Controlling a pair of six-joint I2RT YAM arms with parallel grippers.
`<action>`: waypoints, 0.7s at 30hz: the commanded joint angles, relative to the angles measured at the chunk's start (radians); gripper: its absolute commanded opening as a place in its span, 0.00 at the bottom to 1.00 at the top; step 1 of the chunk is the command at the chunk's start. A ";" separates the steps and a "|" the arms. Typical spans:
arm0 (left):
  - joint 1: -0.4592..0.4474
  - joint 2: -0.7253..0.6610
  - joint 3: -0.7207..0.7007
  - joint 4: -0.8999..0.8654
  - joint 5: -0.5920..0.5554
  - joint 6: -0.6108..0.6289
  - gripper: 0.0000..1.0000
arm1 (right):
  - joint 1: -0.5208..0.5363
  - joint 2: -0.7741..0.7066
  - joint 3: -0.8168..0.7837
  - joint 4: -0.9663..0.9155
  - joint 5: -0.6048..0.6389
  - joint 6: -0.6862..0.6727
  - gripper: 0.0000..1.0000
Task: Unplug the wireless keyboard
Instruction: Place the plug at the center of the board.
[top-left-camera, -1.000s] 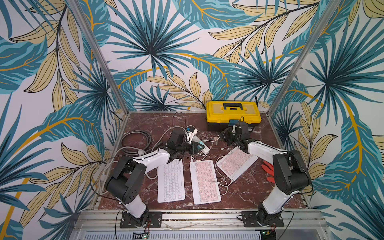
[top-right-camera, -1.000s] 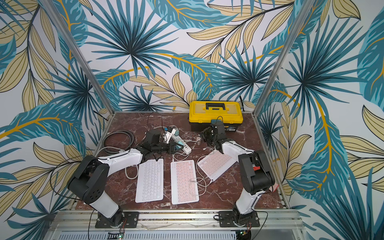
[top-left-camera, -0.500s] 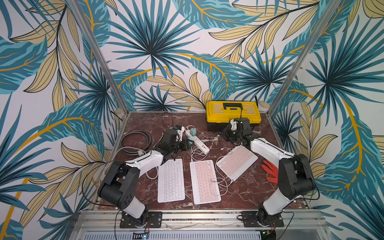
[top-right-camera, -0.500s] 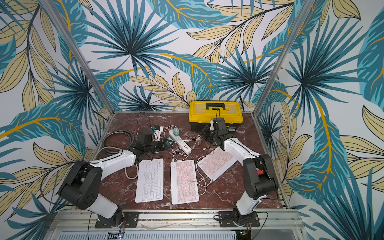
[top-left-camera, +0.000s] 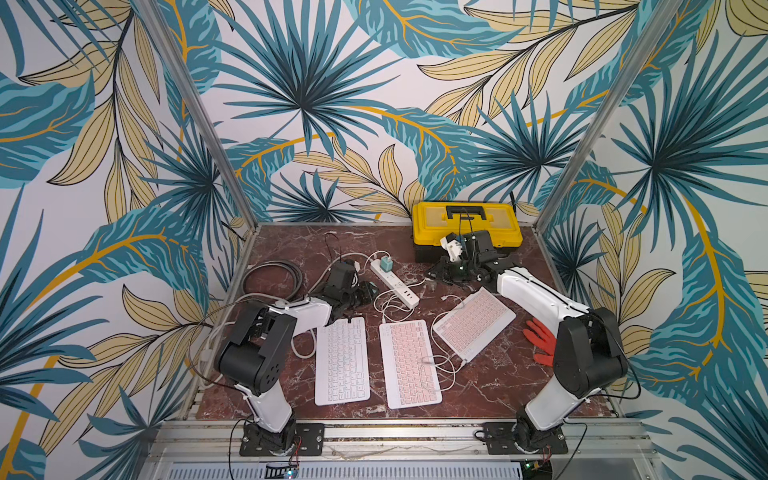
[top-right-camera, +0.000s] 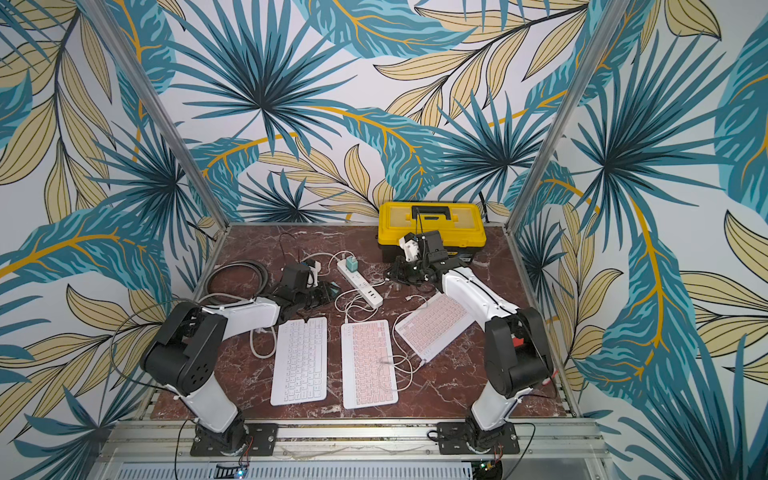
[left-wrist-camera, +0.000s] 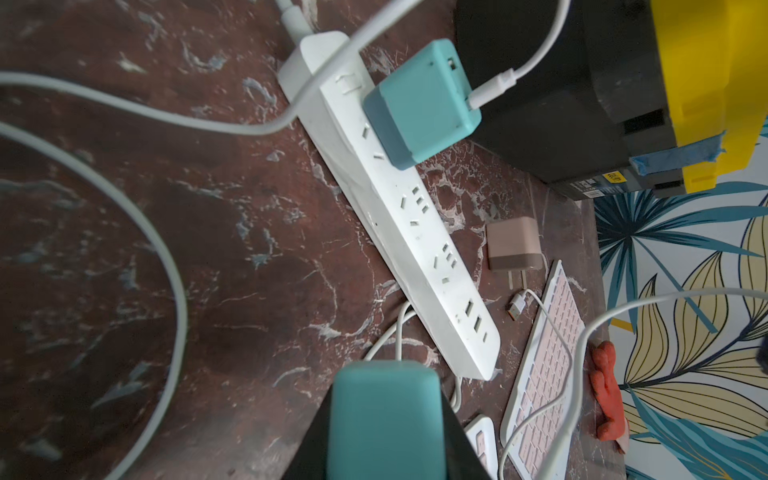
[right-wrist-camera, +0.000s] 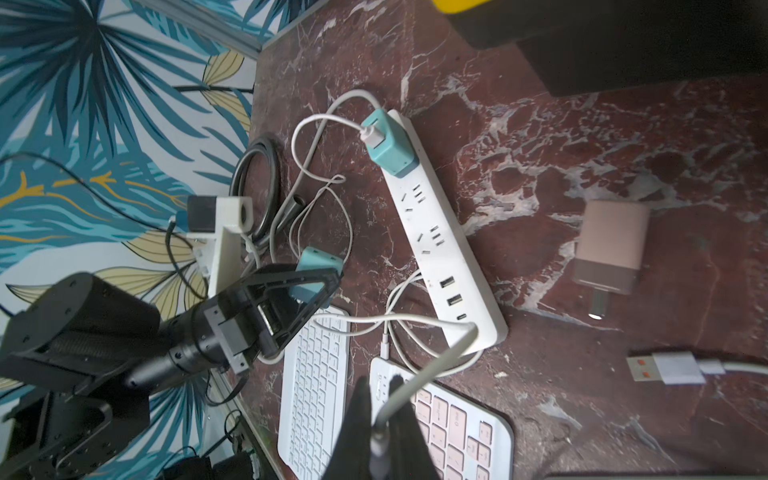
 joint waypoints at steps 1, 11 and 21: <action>0.005 0.038 0.062 0.011 0.025 -0.015 0.00 | 0.024 0.049 0.031 -0.103 0.026 -0.149 0.10; 0.003 0.165 0.134 0.013 0.030 -0.051 0.04 | 0.044 0.146 0.090 -0.081 0.123 -0.343 0.12; -0.016 0.256 0.185 0.013 0.014 -0.091 0.15 | 0.044 0.264 0.157 -0.118 0.128 -0.421 0.12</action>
